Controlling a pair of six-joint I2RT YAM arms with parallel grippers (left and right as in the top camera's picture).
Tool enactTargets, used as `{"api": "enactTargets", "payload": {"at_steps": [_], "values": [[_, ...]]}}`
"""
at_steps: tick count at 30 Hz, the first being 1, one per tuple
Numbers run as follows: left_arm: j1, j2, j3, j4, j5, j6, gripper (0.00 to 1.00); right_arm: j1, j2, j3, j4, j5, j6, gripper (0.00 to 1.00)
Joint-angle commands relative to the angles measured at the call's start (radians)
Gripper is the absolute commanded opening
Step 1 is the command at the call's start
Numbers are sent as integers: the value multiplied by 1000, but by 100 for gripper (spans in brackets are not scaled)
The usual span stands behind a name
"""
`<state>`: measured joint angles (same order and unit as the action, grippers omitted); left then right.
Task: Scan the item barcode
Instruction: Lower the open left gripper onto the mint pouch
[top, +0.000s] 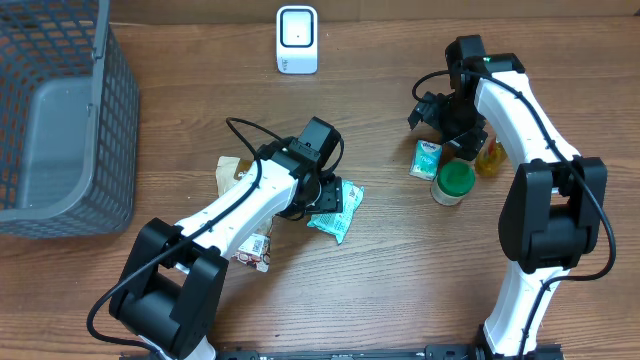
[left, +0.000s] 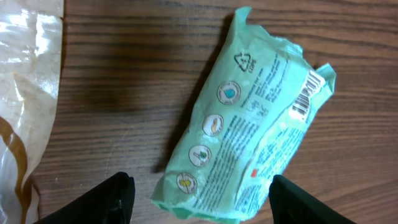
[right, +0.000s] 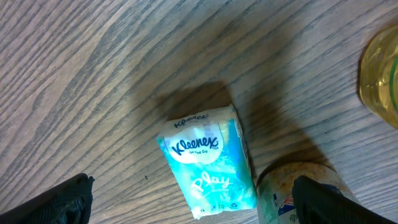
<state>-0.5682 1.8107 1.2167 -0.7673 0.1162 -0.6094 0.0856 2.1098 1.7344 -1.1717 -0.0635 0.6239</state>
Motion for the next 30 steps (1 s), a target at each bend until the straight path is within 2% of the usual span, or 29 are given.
{"api": "enactTargets", "payload": {"at_steps": [1,16,30], "values": [[-4,1,-21,14,-24,-34,72,-4,-22,27,2,-2,-4,100],[-29,1,-25,12,-48,-34,76,-4,-22,27,2,-2,-4,100],[-50,1,-37,13,-76,-34,76,-4,-22,27,2,-2,-4,100]]}}
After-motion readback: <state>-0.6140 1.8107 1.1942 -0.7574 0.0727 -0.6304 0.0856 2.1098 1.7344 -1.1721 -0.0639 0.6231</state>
